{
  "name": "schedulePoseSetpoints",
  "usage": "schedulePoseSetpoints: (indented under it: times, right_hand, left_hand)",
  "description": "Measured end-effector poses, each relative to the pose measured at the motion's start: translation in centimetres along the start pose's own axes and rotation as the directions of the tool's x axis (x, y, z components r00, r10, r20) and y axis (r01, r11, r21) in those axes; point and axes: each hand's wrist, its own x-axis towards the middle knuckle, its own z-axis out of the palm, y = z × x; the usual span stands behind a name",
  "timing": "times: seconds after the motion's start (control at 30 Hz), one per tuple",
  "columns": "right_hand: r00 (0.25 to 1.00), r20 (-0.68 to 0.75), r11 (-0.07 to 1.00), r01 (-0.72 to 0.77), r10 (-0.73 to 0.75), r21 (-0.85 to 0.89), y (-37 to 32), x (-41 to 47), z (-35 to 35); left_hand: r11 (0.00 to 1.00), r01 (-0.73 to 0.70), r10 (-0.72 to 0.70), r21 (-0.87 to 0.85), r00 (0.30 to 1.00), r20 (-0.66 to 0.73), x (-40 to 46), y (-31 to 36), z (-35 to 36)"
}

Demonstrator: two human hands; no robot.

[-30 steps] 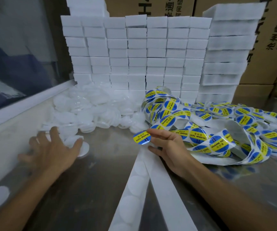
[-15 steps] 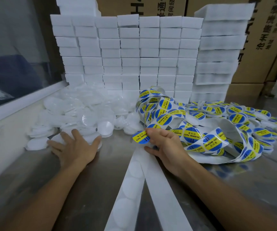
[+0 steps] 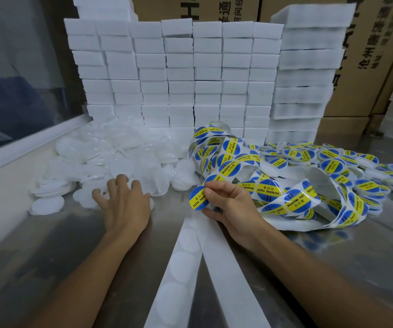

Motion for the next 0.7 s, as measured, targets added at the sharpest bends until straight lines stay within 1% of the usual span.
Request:
schedulePoseSetpoints:
  times: [0.07, 0.13, 0.17, 0.2, 0.27, 0.3, 0.33, 0.4, 0.57, 0.63, 0.7]
  right_hand:
    - [1.0, -0.006, 1.0, -0.005, 0.005, 0.006, -0.1, 0.0, 0.0]
    - [1.0, -0.012, 1.0, -0.008, 0.008, 0.012, -0.2, 0.0, 0.1]
    - [1.0, -0.016, 1.0, -0.008, 0.008, 0.01, -0.2, -0.1, 0.1]
    - [1.0, -0.021, 1.0, -0.007, 0.007, 0.006, -0.2, -0.1, 0.1]
    - [1.0, -0.022, 1.0, -0.011, 0.011, -0.011, -0.1, -0.1, 0.1]
    - [1.0, -0.021, 1.0, -0.019, 0.019, -0.022, -0.1, -0.1, 0.1]
    - [0.999, -0.02, 0.999, -0.026, 0.025, -0.029, -0.1, -0.1, 0.0]
    - [0.999, -0.017, 0.999, -0.031, 0.03, -0.029, -0.1, -0.1, 0.1]
    - [1.0, -0.001, 1.0, -0.018, 0.018, -0.005, -0.2, -0.1, 0.0]
    - [1.0, 0.005, 1.0, -0.005, 0.005, 0.008, -0.2, -0.2, 0.0]
    - [1.0, -0.001, 1.0, 0.013, -0.013, 0.026, -0.3, -0.2, 0.0]
  left_hand:
    - [0.996, -0.086, 0.082, -0.019, 0.986, -0.147, 0.0, 0.5, 0.1]
    - [0.987, -0.156, 0.14, -0.047, 0.961, -0.237, -0.1, 0.9, 0.0]
    - [0.982, -0.177, 0.158, -0.064, 0.96, -0.231, -0.1, 1.1, -0.1]
    - [0.982, -0.176, 0.161, -0.073, 0.97, -0.182, 0.0, 1.2, 0.0]
    - [0.991, -0.124, 0.124, -0.051, 0.992, -0.008, 0.3, 1.2, 0.2]
    - [0.994, -0.101, 0.104, -0.044, 0.992, 0.066, 0.5, 1.2, 0.3]
    - [0.995, -0.09, 0.095, -0.05, 0.99, 0.103, 0.7, 1.2, 0.4]
    - [0.993, -0.089, 0.097, -0.078, 0.99, 0.103, 0.9, 1.3, 0.6]
    - [0.988, -0.106, 0.111, -0.113, 0.993, 0.042, 0.9, 1.6, 0.7]
    - [0.983, -0.13, 0.134, -0.127, 0.991, 0.02, 0.8, 1.6, 0.5]
    - [0.974, -0.17, 0.167, -0.147, 0.985, -0.034, 0.6, 1.6, 0.4]
